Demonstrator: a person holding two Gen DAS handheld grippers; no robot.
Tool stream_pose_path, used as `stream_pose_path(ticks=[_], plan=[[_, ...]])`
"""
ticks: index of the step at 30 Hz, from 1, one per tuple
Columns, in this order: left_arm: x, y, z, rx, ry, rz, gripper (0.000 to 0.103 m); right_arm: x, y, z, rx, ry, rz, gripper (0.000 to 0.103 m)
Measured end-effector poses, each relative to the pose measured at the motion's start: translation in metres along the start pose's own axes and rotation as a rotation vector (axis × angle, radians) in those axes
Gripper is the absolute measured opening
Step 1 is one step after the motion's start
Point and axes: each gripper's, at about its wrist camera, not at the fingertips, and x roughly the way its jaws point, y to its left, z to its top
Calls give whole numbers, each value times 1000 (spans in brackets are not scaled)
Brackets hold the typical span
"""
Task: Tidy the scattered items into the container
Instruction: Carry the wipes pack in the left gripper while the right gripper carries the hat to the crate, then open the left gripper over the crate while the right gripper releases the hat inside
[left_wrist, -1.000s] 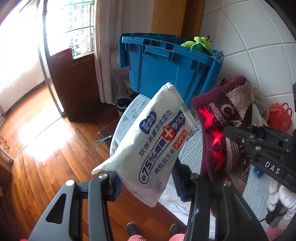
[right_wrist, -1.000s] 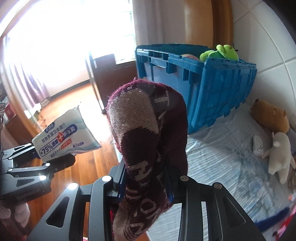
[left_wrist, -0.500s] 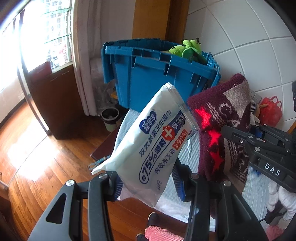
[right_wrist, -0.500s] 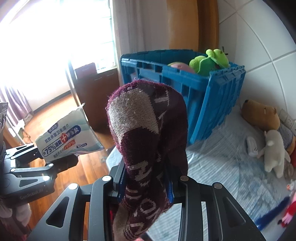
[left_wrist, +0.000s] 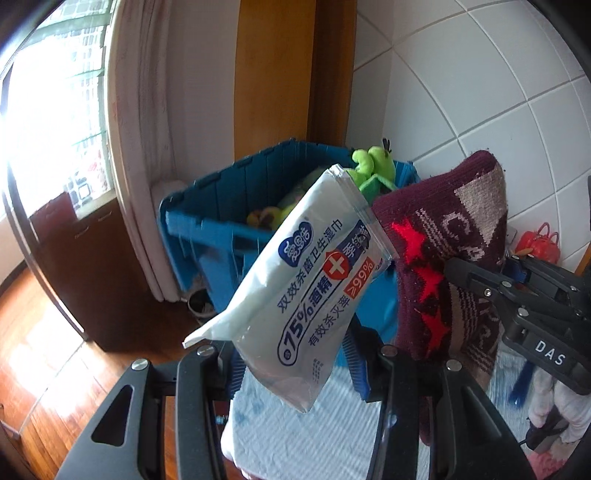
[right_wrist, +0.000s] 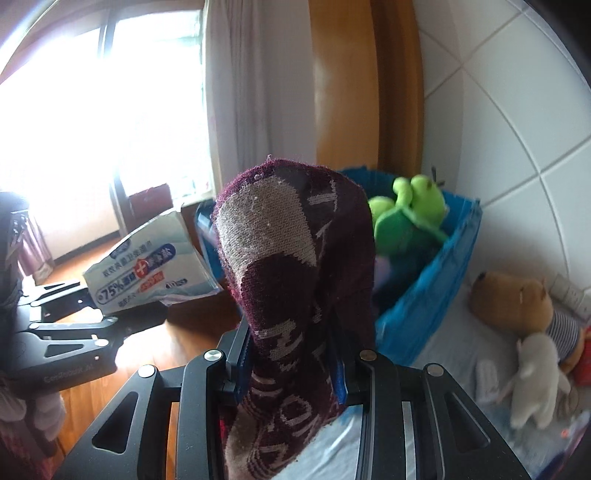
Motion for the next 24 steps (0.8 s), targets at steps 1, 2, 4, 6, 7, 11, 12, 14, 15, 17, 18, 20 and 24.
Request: stream_pose_path(ticks=[1, 2, 4, 6, 7, 11, 12, 14, 15, 17, 18, 20, 24], plan=[[7, 2, 9, 13, -5, -6, 45, 4, -2, 7, 7, -10, -9, 33], [14, 4, 19, 26, -9, -14, 45, 9, -4, 14, 14, -21, -20, 33], [29, 10, 38, 54, -17, -34, 45, 21, -8, 26, 37, -38, -43, 33], [45, 17, 56, 82, -24, -60, 45, 34, -12, 38, 65, -52, -76, 33], [53, 21, 65, 95, -27, -73, 45, 40, -13, 43, 76, -59, -96, 33], [89, 36, 102, 140, -32, -125, 45, 61, -23, 69, 134, -90, -199, 33], [100, 40, 110, 145, -29, -137, 45, 67, -26, 75, 145, -92, -228, 33], [122, 47, 123, 153, -13, -156, 45, 78, -33, 86, 167, -94, -285, 33], [133, 50, 128, 156, -6, -161, 45, 84, -36, 91, 179, -94, -313, 33], [154, 55, 136, 157, 8, -167, 45, 97, -44, 99, 190, -83, -355, 33], [164, 57, 139, 154, 17, -171, 45, 104, -47, 101, 195, -71, -369, 33], [184, 60, 144, 152, 44, -182, 45, 117, -53, 104, 205, -45, -394, 33], [205, 58, 147, 168, 74, -181, 45, 146, -61, 104, 216, 28, -420, 33]])
